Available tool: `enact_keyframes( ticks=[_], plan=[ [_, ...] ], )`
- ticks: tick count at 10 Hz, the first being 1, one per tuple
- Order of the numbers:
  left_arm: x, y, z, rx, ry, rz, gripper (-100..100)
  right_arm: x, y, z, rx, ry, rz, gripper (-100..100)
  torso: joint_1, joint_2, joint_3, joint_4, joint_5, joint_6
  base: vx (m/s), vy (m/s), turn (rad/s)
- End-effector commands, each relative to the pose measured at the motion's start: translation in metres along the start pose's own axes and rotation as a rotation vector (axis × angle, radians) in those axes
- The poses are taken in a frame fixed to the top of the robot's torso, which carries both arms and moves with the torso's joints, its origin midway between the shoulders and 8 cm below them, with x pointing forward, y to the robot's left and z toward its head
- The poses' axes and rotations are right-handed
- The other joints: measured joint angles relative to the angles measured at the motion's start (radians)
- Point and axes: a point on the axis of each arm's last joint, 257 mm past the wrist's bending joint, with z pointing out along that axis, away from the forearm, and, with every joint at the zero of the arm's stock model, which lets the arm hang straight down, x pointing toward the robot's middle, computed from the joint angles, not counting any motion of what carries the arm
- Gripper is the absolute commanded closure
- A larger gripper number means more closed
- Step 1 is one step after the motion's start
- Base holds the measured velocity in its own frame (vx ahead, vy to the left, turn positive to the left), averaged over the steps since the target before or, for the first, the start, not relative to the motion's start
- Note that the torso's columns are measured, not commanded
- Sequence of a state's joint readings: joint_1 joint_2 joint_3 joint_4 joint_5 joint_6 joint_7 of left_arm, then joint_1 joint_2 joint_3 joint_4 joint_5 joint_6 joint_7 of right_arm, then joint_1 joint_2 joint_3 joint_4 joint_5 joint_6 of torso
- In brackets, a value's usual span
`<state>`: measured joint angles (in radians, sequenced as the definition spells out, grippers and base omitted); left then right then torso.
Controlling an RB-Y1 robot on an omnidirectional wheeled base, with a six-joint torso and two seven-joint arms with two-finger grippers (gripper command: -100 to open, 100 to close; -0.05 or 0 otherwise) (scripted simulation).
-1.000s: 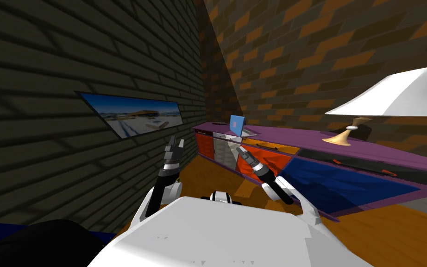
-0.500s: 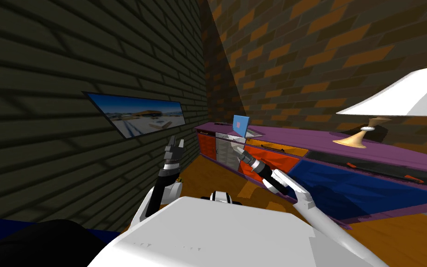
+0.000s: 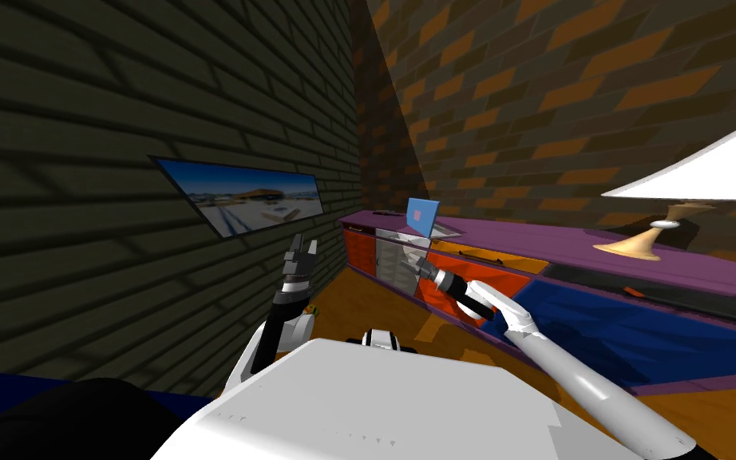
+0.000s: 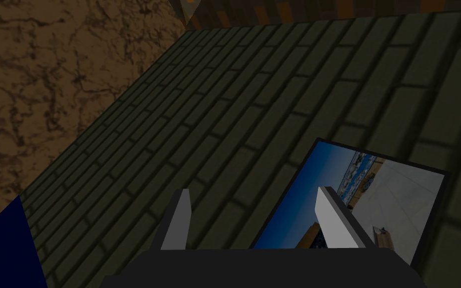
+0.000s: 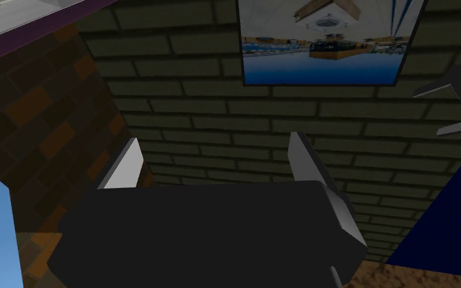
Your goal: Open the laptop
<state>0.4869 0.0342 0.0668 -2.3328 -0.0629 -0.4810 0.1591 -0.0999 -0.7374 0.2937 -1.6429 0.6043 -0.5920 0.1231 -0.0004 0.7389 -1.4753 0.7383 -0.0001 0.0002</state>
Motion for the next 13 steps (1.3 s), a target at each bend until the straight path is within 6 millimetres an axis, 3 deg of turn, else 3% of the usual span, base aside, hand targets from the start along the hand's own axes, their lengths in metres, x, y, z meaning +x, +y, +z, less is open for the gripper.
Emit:
enact_keyframes(
  ticks=[1, 3, 4, 5, 6, 7, 8, 9, 10, 12, 13],
  plan=[
    [0.000, 0.000, 0.000, 0.000, 0.000, 0.000, 0, 0.008, -0.018, -0.001, -0.004, 0.073, -0.084, -100, 0.000, -0.001, -0.001, 0.000, 0.000, 0.000, 0.007, 0.050, 0.026],
    [0.000, 0.000, 0.000, 0.000, 0.000, 0.000, 0, 0.013, -0.037, -0.003, 0.000, 0.134, -0.156, -100, 0.000, -0.001, -0.001, 0.000, 0.000, 0.000, 0.011, 0.045, 0.031],
    [0.000, 0.000, 0.000, 0.000, 0.000, 0.000, 0, 0.018, -0.055, -0.009, 0.008, 0.196, -0.220, -100, 0.000, -0.001, -0.001, 0.000, 0.000, 0.000, 0.023, 0.054, 0.042],
    [0.000, 0.000, 0.000, 0.000, 0.000, 0.000, 0, 0.014, -0.058, -0.006, 0.009, 0.192, -0.227, -100, 0.001, -0.002, -0.001, 0.000, 0.000, 0.000, 0.006, 0.051, 0.022],
    [0.000, 0.000, 0.000, 0.000, 0.000, 0.000, 0, 0.017, -0.077, -0.013, 0.021, 0.250, -0.290, -100, 0.001, 0.000, 0.000, 0.000, 0.000, 0.000, -0.003, 0.054, 0.033],
    [0.000, 0.000, 0.000, 0.000, 0.000, 0.000, 0, 0.012, -0.081, -0.010, 0.024, 0.246, -0.299, -100, 0.001, 0.000, 0.000, 0.000, 0.000, 0.000, -0.004, 0.041, 0.027],
    [0.000, 0.000, 0.000, 0.000, 0.000, 0.000, 0, 0.012, -0.101, -0.018, 0.040, 0.301, -0.359, -100, 0.000, 0.000, 0.000, 0.000, 0.000, 0.000, -0.008, 0.049, 0.059],
    [0.000, 0.000, 0.000, 0.000, 0.000, 0.000, 0, 0.006, -0.105, -0.015, 0.045, 0.296, -0.369, -100, 0.000, 0.000, 0.000, 0.000, 0.000, 0.000, -0.005, 0.039, 0.017],
    [0.000, 0.000, 0.000, 0.000, 0.000, 0.000, 0, 0.004, -0.123, -0.023, 0.059, 0.346, -0.426, -100, 0.000, -0.001, -0.001, 0.000, 0.000, 0.000, -0.004, 0.049, 0.030],
    [0.000, 0.000, 0.000, 0.000, 0.000, 0.000, 0, -0.004, -0.131, -0.020, 0.071, 0.341, -0.437, -100, 0.000, -0.001, -0.001, 0.000, 0.000, 0.000, 0.000, 0.025, 0.016],
    [0.000, 0.000, 0.000, 0.000, 0.000, 0.000, 0, -0.014, -0.148, -0.025, 0.086, 0.380, -0.502, -100, -0.001, -0.001, -0.001, 0.000, -0.001, 0.000, -0.005, 0.024, 0.036]
  ],
)
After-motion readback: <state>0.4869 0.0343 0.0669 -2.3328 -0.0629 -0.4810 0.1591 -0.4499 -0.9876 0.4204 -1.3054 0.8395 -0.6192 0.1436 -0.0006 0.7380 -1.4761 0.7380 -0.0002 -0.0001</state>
